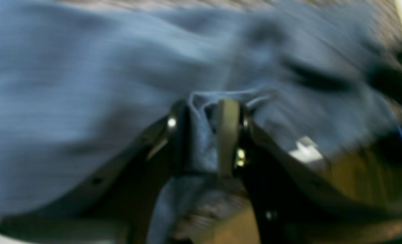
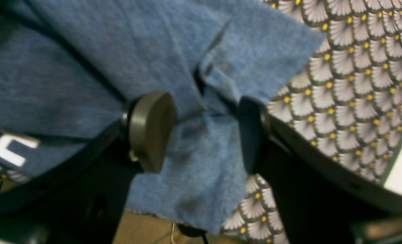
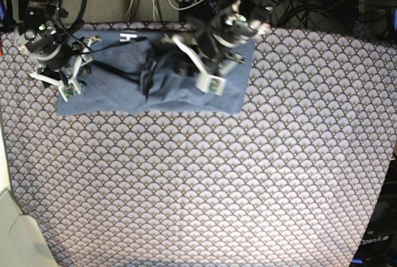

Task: Fold the T-shirt properly
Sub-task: 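Lower the folded end onto the strip and open the left gripper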

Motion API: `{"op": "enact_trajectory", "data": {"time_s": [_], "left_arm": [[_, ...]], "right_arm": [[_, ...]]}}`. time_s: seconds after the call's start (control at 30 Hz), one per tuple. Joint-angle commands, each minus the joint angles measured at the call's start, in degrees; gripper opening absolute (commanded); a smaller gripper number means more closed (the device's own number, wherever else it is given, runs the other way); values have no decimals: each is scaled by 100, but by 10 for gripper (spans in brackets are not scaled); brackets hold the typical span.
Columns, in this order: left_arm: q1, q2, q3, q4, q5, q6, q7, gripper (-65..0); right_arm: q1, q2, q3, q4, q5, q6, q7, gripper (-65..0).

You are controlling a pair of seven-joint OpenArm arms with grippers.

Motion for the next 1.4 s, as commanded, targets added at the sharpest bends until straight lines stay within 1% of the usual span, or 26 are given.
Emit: {"op": "enact_trajectory", "data": {"time_s": [0.0,0.07,0.17,0.27,0.43,0.57,0.63,0.73,0.83,0.93,1.13,1.27,1.37], "left_arm": [[-94,-116,75,112,-91,-20,-111,-503],[-279,-319,356,120,-399,-29,-111,-503],[-595,-776,805,226,-1067,-29,-129,-503],[-868,-1189,1033,366,-1709,-29,-173,-503],[-1175,-1620,980,665,-2562,-29,-181,-503],[-1413,-1769,972,665,-2922,-29,-190,-503],[-1501,-1743,972,586,-2966,-20,-190,-504],[-1597,-1673,963,173,-2913,-11,-217,-504],[-1712,-1400,963,-328,-2887,-11,-313,-504],[-1756,-1110,963,-847,-2869,-11,-313,-504],[-2116,-521,972,-1735,-2852,-11,-331,-504],[-2292,-363,972,-2174,-2685,-11,-691,-505],[-2283,-415,972,-2148,-2711,15,-1052,-505]], "right_arm": [[27,57,24,100,11,-25,111,-302],[36,57,24,100,11,-25,111,-302],[115,57,24,100,11,-25,76,-302],[115,48,24,100,11,-25,76,-302],[124,30,24,100,11,-25,76,-302],[124,30,24,100,11,-25,76,-302],[124,30,24,100,11,-25,76,-302],[124,30,24,100,11,-25,76,-302],[124,22,24,100,11,-25,76,-302],[106,22,24,92,11,-25,76,-302],[88,22,24,92,11,-25,76,-302],[88,30,24,92,11,-25,76,-302],[88,57,24,92,11,-25,76,-302]]}}
